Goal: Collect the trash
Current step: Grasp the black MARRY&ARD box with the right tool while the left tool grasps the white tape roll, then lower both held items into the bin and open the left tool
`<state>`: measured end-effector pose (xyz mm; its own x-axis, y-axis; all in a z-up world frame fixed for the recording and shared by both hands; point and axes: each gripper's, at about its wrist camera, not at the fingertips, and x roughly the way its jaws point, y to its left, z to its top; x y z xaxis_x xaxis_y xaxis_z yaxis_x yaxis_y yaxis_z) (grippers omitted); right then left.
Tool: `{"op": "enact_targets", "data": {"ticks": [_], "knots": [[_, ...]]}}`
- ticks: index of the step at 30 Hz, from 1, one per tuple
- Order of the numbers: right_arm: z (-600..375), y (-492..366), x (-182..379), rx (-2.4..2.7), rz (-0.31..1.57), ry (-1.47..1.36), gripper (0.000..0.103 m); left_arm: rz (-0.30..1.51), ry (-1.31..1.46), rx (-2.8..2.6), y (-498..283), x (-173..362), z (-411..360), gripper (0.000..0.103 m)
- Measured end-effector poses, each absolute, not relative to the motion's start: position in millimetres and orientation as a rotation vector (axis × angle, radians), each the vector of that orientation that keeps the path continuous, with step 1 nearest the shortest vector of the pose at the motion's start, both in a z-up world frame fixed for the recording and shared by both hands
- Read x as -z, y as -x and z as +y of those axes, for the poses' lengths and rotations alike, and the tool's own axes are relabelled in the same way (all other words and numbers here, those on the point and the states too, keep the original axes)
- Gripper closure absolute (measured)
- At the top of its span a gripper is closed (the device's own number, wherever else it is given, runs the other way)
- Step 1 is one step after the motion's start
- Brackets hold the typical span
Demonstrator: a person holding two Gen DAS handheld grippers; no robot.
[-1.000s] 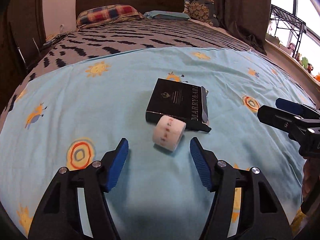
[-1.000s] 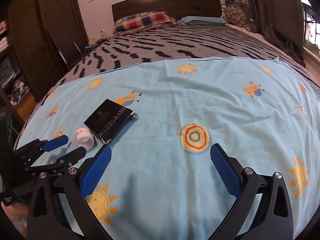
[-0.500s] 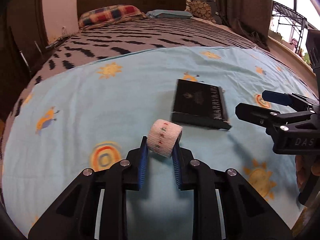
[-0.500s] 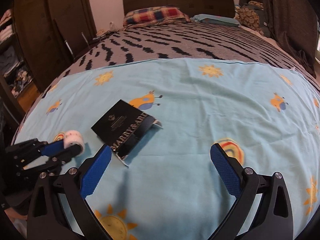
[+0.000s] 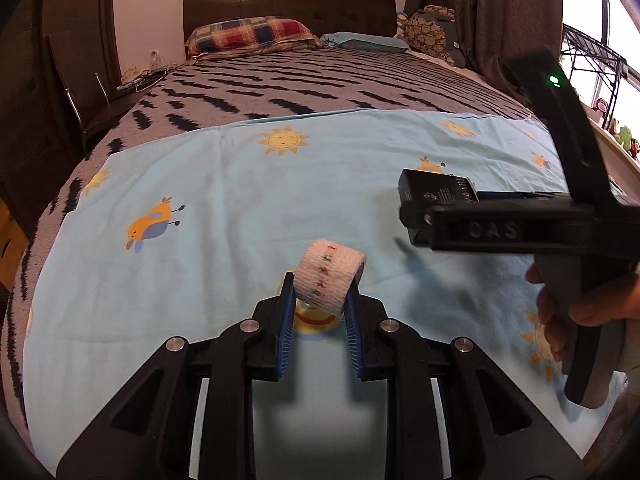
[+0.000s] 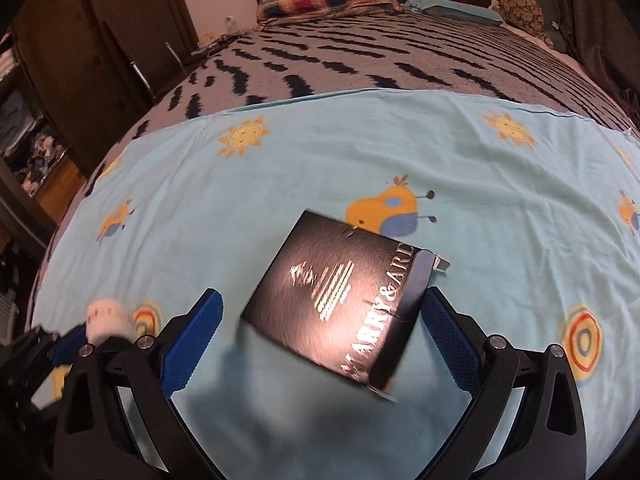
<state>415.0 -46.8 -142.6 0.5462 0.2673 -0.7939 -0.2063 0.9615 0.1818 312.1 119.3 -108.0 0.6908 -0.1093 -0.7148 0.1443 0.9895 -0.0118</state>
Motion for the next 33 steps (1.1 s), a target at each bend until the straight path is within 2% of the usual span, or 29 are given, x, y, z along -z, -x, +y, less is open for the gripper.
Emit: {"op": "enact_targets", "data": {"ticks": [6,7,8,9,15,27,33], "knots": [[-32.2,-427.3,153.1,-0.249,0.958,-0.021,0.004,0.805,-0.033,0.140,-310.6,113.0,128.5,0.081],[-31.0,-424.6,153.2,-0.251,0.950,-0.007,0.011,0.805,-0.030,0.139,-309.5,112.9,129.1,0.081],[-31.3,-421.5,152.3,-0.255,0.944,0.006,0.024,0.803,-0.029,0.138,-307.8,112.3,130.1,0.081],[-32.5,-419.4,150.9,-0.264,0.940,0.010,0.026,0.800,-0.030,0.137,-305.0,111.0,129.6,0.081],[-47.7,-384.7,135.4,-0.347,0.928,-0.017,0.028,0.779,-0.027,0.146,-282.9,97.9,125.4,0.081],[-102.8,-245.7,58.7,-0.387,0.737,-0.003,0.028,0.695,-0.001,0.194,-194.2,51.4,88.3,0.081],[-141.8,-182.5,57.0,-0.395,0.720,-0.044,0.027,0.689,0.030,0.251,-146.1,54.7,61.5,0.081]]}}
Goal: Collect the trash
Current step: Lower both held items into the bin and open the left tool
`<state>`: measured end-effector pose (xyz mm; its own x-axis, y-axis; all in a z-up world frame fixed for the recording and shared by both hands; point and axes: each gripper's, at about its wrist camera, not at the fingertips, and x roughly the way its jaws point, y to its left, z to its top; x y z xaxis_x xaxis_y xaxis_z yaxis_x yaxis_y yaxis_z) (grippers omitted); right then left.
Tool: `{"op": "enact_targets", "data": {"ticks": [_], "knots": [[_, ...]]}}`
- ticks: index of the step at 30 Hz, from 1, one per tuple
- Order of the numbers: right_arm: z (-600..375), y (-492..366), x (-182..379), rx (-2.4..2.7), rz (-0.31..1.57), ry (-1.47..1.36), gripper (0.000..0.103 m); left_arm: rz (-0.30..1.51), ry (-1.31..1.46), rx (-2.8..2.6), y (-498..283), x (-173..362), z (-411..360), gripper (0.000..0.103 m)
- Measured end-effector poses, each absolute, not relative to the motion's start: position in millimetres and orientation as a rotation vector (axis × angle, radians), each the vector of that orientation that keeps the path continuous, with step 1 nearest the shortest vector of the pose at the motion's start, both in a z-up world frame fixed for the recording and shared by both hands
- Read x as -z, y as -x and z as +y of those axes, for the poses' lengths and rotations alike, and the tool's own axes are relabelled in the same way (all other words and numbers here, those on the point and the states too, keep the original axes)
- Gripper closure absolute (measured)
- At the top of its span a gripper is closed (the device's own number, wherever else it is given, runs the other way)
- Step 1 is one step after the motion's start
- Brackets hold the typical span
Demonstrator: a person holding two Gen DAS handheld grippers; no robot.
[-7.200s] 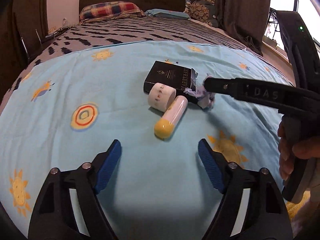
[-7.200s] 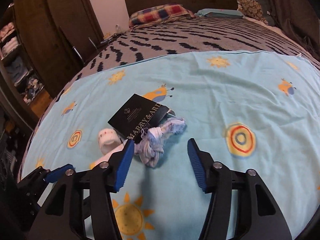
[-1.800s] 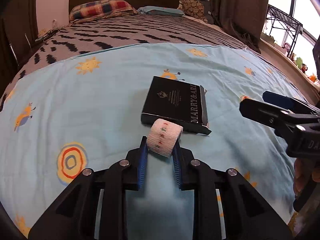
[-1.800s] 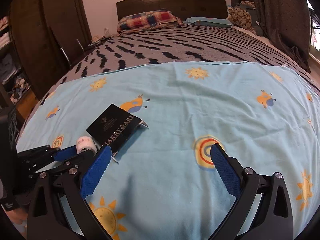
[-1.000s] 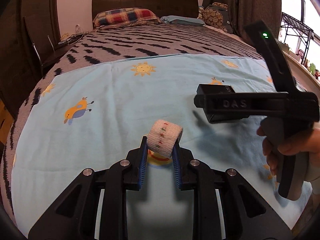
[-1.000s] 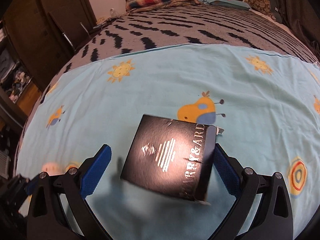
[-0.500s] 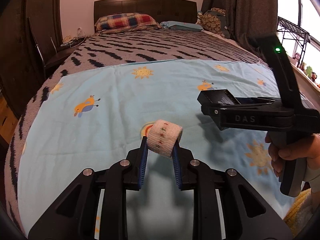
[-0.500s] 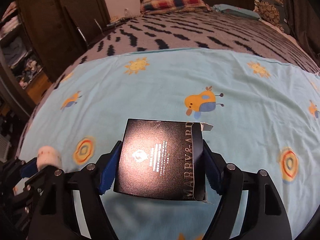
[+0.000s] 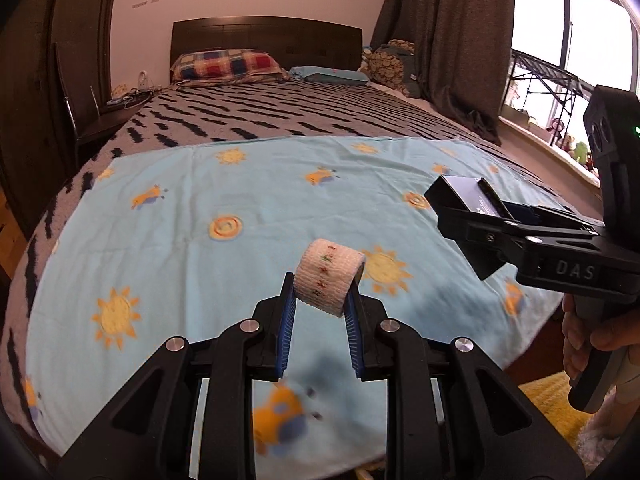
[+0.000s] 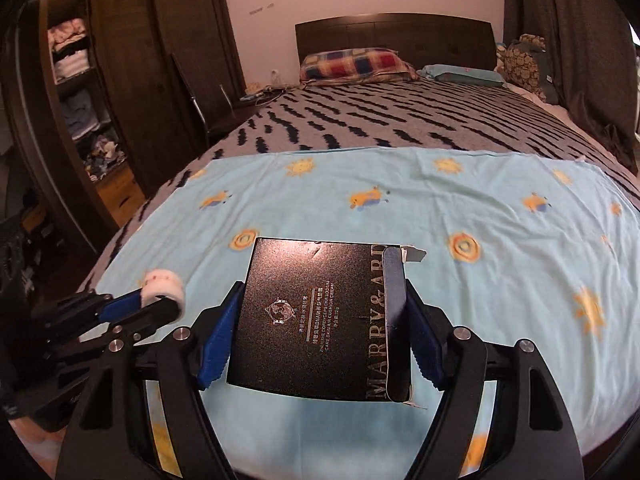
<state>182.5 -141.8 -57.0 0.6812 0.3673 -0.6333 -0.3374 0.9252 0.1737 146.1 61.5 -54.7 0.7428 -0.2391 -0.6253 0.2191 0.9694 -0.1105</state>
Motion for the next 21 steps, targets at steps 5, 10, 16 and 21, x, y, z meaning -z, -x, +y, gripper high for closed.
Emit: {"op": "enact_targets", "data": {"ticks": [5,10,16,21], "knots": [[-170.2,-133.1,69.2,-0.359,0.702,-0.037,0.027,0.700,0.037,0.286,-105.3,69.0,39.5,0.081],[-193.8,-91.1,93.4,-0.304,0.712,-0.028,0.027,0.723,0.016,0.313,-69.8,90.2,13.9,0.081],[-217.9,-59.5,142.8,-0.230,0.783,-0.043,0.027,0.776,0.030,0.324,-41.3,121.7,-3.4,0.081],[-227.3,-45.0,176.6,-0.205,0.845,-0.093,0.027,0.789,-0.006,0.329,-24.5,152.6,-19.2,0.081]]}}
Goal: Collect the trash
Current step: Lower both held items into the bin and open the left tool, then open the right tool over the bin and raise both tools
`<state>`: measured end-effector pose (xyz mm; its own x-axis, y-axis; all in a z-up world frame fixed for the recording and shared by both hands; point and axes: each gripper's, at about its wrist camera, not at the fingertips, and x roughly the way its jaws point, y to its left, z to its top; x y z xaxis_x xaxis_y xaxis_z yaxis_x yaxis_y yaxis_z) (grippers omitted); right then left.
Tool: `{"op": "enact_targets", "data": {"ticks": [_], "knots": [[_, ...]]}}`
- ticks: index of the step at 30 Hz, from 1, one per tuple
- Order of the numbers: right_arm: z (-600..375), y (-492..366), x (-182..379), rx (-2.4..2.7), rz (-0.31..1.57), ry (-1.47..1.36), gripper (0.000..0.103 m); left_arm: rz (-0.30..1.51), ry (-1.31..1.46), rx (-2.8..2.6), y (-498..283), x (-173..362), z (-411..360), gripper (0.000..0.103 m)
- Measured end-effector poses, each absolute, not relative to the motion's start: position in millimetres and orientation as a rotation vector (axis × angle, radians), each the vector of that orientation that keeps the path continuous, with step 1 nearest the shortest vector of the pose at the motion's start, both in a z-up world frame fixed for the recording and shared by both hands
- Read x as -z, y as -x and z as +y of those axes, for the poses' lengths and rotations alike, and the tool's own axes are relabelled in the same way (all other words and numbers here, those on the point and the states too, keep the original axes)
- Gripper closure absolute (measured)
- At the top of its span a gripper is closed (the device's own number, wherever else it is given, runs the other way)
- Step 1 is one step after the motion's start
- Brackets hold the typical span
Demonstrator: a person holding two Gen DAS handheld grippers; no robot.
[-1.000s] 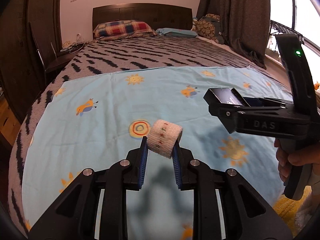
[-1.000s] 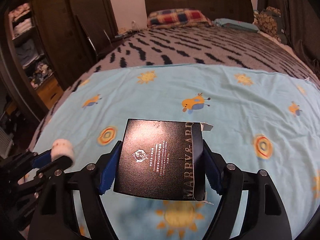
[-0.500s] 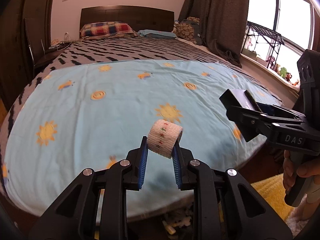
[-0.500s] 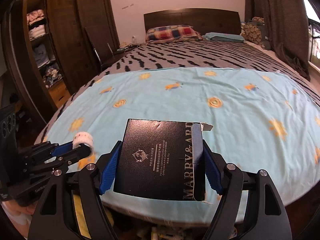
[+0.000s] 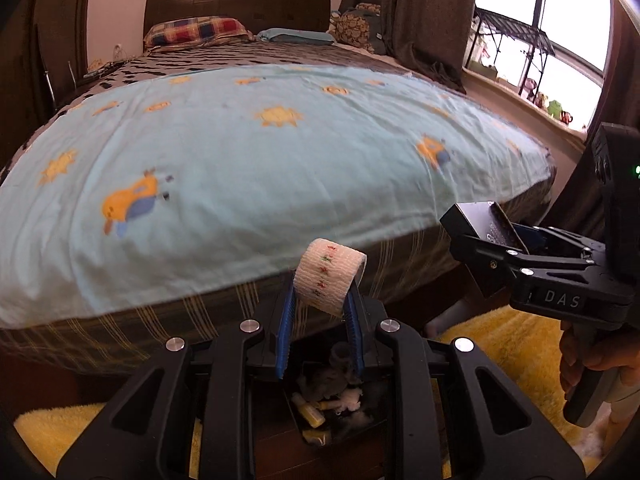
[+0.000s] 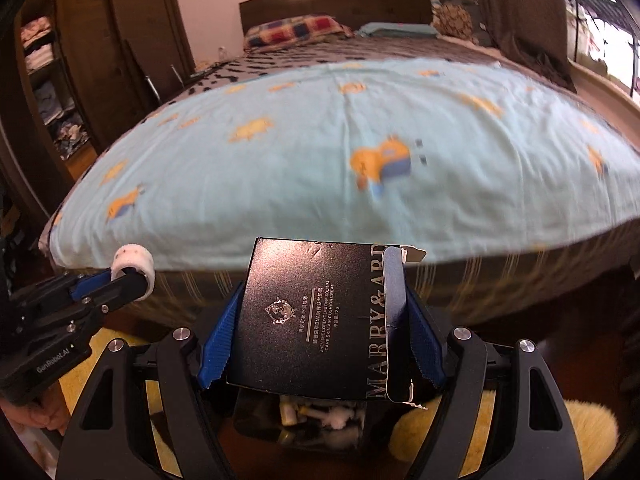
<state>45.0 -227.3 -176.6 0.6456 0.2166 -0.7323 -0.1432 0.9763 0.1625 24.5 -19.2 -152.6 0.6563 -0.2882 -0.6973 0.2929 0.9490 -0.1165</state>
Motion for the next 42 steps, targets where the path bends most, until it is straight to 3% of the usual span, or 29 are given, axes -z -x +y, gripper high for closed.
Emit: {"op": "enact_targets", "data": {"ticks": [11,24,28,33,35,37,42], "knots": [[-218.3,-43.2,270.3,-0.150,1.008,-0.028,0.027,0.985,-0.039,0.392,-22.0,252.9,-48.1,0.081],[-234.8,-59.3,315.9,-0.173,1.091,-0.147,0.025,1.107,-0.019,0.384,-37.9,297.6,-42.4,0.080],[-226.6,-73.0,310.5,-0.186,1.089,-0.160,0.016,1.114,-0.013,0.362,-43.7,299.1,-44.2,0.053],[-219.6,-73.1,286.2,-0.170,1.075,-0.183,0.007,1.108,-0.016,0.329,-42.8,293.8,-32.2,0.038],[-227.8,-73.9,274.2,-0.155,1.051,-0.205,0.005,1.096,-0.027,0.315,-40.9,288.5,-29.3,0.025],[-235.0,-73.4,259.7,-0.138,1.016,-0.216,0.004,1.072,-0.054,0.289,-37.8,281.3,-27.5,0.017],[-247.0,-66.5,210.8,-0.105,0.901,-0.203,0.003,0.975,-0.061,0.246,-32.1,236.5,-13.8,0.008]]}}
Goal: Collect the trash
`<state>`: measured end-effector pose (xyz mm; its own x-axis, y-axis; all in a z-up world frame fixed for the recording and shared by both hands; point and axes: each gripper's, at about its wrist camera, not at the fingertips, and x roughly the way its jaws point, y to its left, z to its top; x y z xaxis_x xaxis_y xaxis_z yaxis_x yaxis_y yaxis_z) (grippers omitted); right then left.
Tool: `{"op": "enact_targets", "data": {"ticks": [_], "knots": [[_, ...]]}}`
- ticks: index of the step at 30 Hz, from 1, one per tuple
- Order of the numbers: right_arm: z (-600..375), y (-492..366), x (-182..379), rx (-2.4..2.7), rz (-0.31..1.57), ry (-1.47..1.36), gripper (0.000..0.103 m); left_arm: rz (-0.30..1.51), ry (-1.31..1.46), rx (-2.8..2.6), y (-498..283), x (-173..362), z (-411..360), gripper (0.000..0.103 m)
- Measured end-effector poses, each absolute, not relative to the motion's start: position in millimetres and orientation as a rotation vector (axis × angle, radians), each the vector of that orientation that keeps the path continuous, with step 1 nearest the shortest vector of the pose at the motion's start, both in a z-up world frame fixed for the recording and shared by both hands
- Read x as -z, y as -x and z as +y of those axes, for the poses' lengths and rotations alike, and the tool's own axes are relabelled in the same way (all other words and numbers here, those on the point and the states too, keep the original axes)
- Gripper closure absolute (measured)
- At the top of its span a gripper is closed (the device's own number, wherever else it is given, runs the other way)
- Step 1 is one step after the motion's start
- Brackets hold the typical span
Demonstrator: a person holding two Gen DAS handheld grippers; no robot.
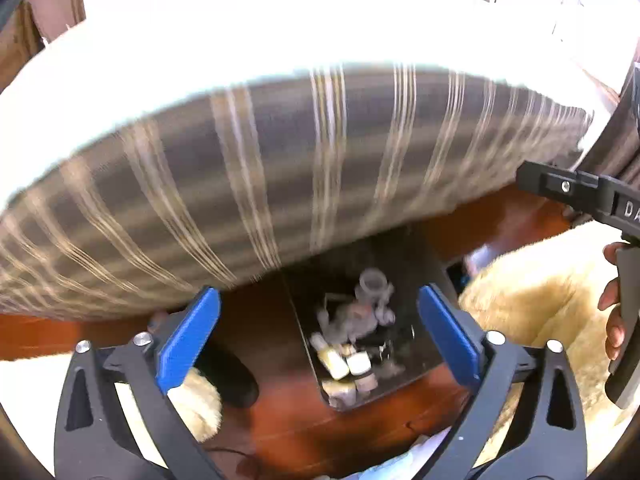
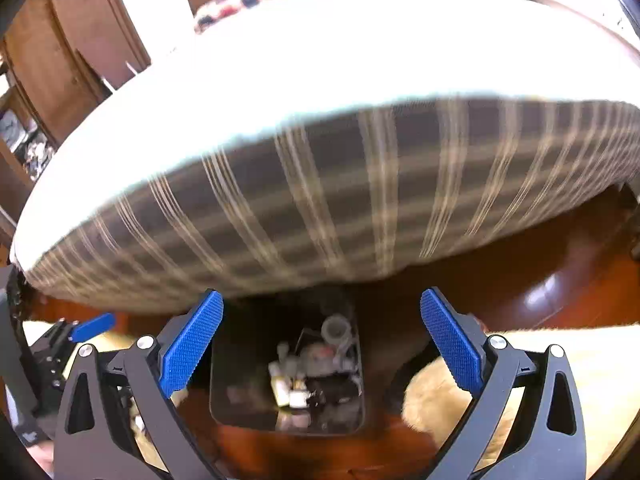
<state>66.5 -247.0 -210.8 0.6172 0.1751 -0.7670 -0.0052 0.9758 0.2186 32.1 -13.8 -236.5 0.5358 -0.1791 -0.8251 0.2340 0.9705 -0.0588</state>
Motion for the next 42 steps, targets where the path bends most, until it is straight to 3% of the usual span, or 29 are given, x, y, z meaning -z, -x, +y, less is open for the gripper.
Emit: {"op": "enact_targets", "data": {"ticks": [15,23,32,42], "knots": [[-237.0,-35.9,53.5,-0.092,0.608,-0.116,0.003,0.647,-0.055,0.185,-19.7,71.6,-11.2,0.008],[-226.9,-11.9,12.8,-0.058,0.483,-0.063,0.003,0.474,-0.057,0.182,6.3,8.8,-16.2,0.008],[-221.8,4.3,-23.1,-0.064,0.363,-0.040,0.003,0.363,-0.027,0.144,21.0,-28.5,-10.1,0.008],[-213.0,13.4,-15.9,-0.065,0.357,-0.035,0.003,0.348,-0.028,0.138,36.0,-27.0,-6.9,0.008]]}}
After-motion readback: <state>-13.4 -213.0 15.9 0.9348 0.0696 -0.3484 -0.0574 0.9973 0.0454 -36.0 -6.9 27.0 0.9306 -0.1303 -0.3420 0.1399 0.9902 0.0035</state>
